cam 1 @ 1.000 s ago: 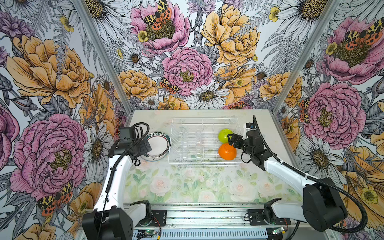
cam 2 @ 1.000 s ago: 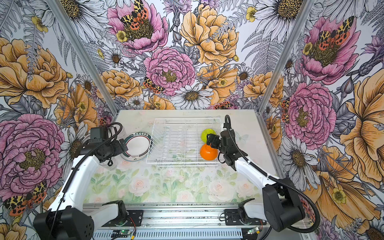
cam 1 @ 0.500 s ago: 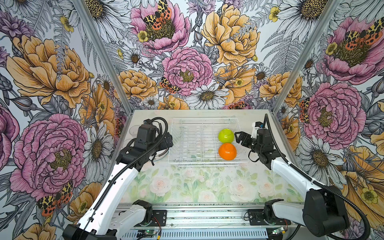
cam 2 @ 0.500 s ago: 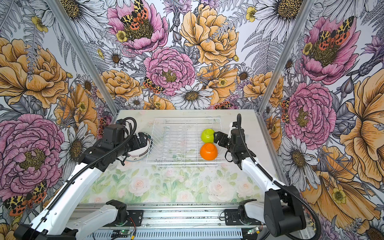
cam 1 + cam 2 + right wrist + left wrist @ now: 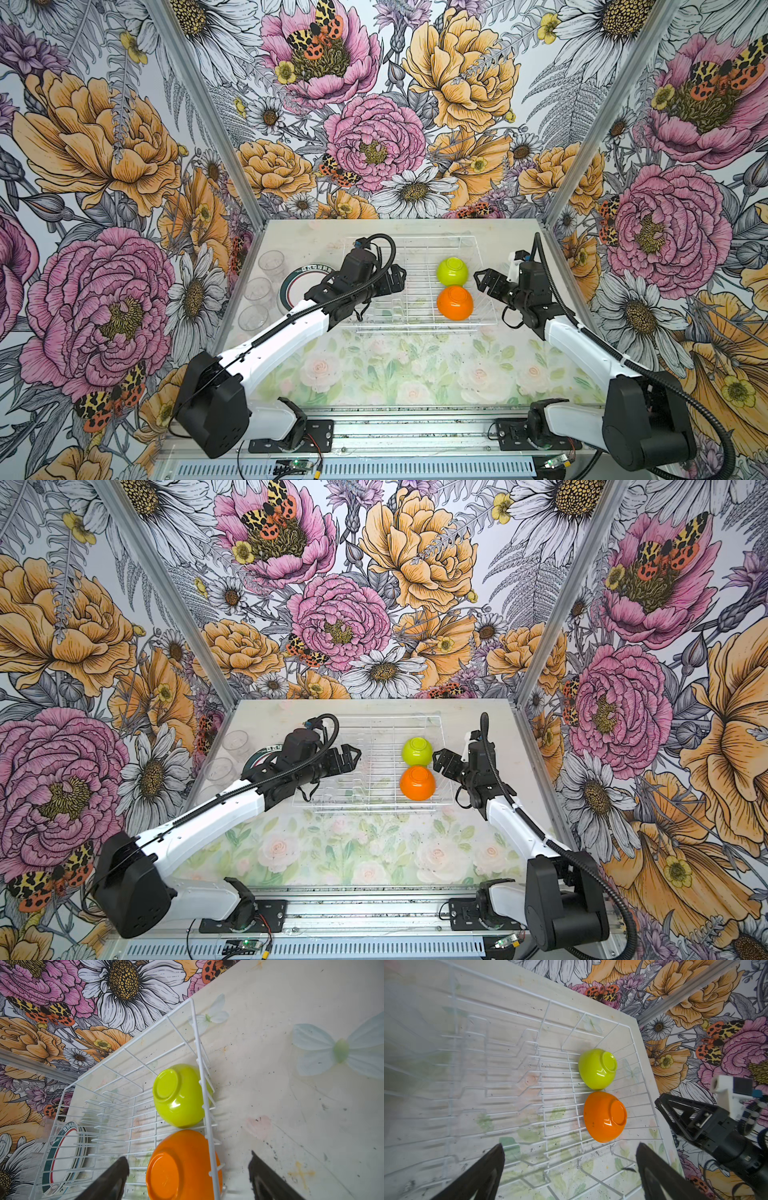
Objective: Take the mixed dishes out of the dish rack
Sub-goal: 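Open and raise the left gripper and move it toward the orange bowl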
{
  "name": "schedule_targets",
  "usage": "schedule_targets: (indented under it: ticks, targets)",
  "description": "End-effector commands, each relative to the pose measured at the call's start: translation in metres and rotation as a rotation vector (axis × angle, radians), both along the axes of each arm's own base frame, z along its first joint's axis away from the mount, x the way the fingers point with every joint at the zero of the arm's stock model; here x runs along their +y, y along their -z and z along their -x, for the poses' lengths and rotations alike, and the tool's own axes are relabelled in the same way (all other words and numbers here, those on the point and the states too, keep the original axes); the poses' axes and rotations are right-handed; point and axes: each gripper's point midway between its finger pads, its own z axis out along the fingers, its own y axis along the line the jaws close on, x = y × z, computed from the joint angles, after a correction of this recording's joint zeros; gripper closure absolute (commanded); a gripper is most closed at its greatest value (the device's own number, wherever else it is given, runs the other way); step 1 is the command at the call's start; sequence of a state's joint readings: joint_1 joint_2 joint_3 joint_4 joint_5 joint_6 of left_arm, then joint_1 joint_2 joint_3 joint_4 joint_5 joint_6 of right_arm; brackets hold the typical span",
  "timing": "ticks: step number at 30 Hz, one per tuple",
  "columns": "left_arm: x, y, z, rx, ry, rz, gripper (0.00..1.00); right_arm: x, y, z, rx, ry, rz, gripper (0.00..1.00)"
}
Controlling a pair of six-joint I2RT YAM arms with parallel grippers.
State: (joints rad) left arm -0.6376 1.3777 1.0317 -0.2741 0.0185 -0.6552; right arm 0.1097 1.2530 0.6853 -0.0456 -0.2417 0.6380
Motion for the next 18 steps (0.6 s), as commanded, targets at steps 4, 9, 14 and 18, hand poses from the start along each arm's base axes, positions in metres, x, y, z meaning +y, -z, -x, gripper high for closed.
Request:
schedule_targets:
  ticks: [4,9,14,18]
  targets:
    - [-0.057,-0.010,-0.011,-0.035,0.116,0.169,0.01,0.004,0.015,0.002,0.054,-0.019,-0.028,0.09]
    - [-0.092,0.022,-0.013,0.057,0.186,0.222,0.02,0.004,0.021,0.006,0.067,-0.019,-0.030,0.09]
    - [-0.113,0.047,-0.013,0.108,0.220,0.275,0.01,0.006,0.024,0.010,0.078,-0.026,-0.045,0.09]
    - [-0.123,0.058,-0.013,0.148,0.230,0.325,0.01,0.007,0.027,0.012,0.085,-0.027,-0.053,0.09]
